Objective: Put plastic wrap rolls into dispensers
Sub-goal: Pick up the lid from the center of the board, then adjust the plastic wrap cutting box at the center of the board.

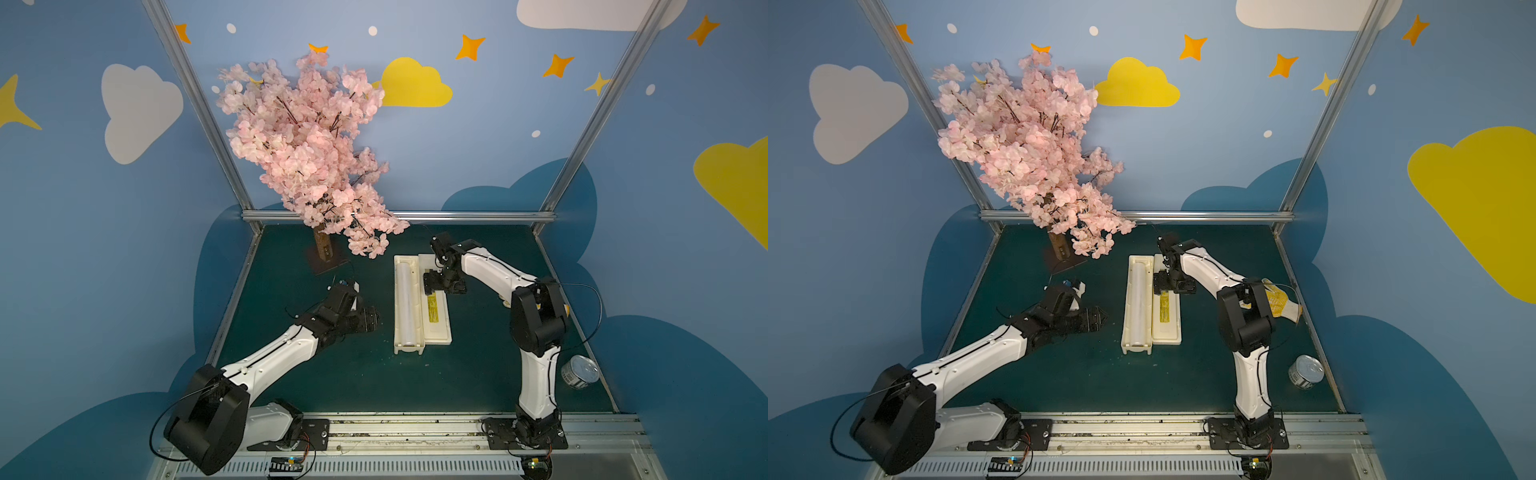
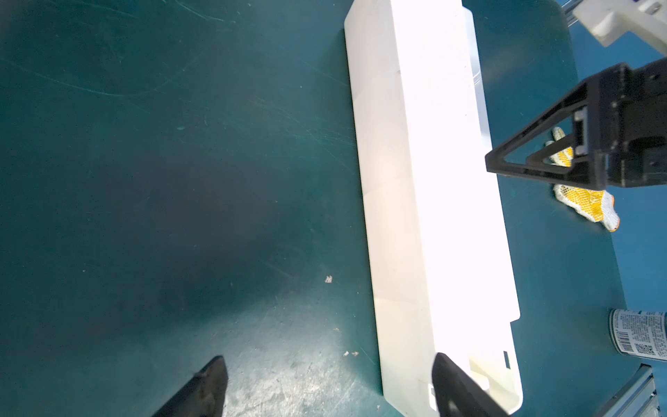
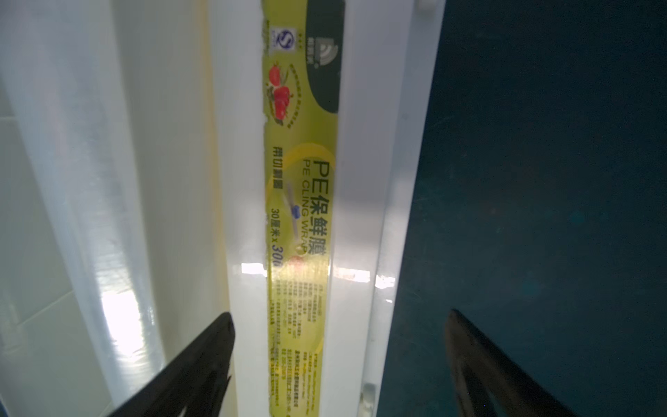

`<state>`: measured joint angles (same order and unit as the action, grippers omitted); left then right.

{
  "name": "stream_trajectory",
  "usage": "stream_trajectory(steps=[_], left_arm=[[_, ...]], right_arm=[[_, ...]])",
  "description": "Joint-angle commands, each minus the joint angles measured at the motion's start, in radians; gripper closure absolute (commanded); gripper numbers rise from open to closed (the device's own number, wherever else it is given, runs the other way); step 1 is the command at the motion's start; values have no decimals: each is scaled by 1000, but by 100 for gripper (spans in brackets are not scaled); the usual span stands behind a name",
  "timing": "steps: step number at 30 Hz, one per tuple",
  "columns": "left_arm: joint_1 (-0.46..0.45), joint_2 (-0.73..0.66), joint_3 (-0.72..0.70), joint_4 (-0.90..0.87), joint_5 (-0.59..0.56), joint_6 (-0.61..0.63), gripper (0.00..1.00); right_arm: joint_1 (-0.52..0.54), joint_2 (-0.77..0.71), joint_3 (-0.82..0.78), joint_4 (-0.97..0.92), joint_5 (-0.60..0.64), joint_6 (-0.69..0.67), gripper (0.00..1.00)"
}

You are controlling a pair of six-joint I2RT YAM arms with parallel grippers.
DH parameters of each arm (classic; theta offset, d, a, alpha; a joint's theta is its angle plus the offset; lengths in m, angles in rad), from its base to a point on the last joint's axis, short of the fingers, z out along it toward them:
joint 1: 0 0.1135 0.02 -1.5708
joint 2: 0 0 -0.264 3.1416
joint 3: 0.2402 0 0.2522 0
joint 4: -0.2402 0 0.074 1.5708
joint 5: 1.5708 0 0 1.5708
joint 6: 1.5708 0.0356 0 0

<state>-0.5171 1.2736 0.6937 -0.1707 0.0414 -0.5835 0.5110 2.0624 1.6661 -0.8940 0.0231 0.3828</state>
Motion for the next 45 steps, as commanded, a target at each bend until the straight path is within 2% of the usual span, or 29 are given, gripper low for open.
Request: stream_trajectory(steps=[1, 11, 19, 28, 32, 45], left_arm=[[-2, 29, 18, 17, 36, -13, 12], [-48, 87, 47, 39, 51, -42, 13], [-109, 155, 70, 84, 53, -71, 13], [-147, 232, 115, 119, 84, -99, 14], [-153, 239, 122, 117, 82, -100, 14], [-157, 267, 128, 129, 100, -104, 14]], right_arm=[[9, 41, 25, 14, -15, 10, 10], [5, 96, 17, 16, 11, 31, 10], [-32, 49, -64, 25, 26, -8, 10], [-43, 34, -71, -5, 48, -36, 8], [-43, 70, -47, -36, 65, -53, 7], [-52, 119, -72, -1, 5, -68, 7]])
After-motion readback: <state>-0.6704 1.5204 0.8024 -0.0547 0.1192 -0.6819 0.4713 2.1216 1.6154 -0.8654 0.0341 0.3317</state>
